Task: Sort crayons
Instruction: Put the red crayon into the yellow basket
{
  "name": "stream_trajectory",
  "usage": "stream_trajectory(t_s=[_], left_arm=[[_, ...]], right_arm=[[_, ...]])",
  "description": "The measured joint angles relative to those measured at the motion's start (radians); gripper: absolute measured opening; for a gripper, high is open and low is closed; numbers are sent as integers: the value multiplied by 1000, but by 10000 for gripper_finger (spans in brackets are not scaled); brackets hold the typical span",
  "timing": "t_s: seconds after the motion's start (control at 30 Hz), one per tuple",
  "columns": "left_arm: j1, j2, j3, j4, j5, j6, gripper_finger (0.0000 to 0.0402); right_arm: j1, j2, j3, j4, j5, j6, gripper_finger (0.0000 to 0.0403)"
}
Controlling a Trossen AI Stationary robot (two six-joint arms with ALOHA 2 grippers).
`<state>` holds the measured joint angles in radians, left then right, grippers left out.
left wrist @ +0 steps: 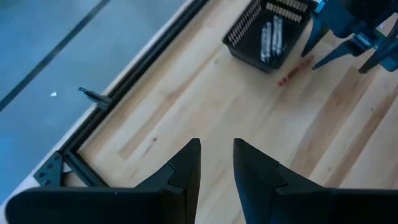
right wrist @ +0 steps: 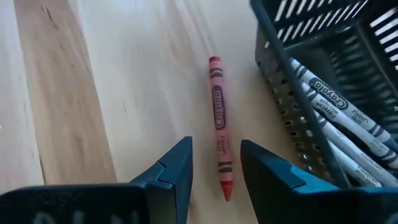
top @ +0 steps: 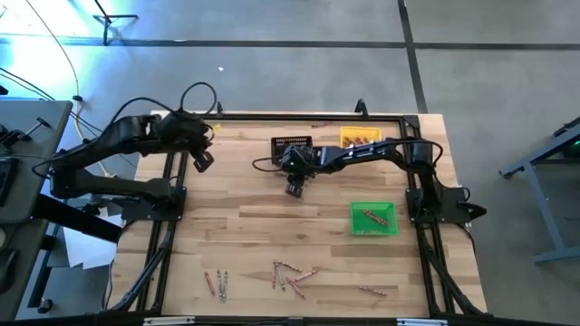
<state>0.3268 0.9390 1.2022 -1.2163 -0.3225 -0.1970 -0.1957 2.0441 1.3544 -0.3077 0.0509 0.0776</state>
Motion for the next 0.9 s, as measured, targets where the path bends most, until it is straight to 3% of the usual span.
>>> stream_trajectory(t_s=[0.27,0.57,0.9], left_arm=[[35,-38,0,0,-5,18,81],[92,-36,0,1,-8,61,81],[143,-36,0,1,-7,77,81]], right_arm=[[-43,37,-2,5,-89,14,122],[-49,44,-2,5,-97,8,119],[-47,46,-1,0,-134,12,36]])
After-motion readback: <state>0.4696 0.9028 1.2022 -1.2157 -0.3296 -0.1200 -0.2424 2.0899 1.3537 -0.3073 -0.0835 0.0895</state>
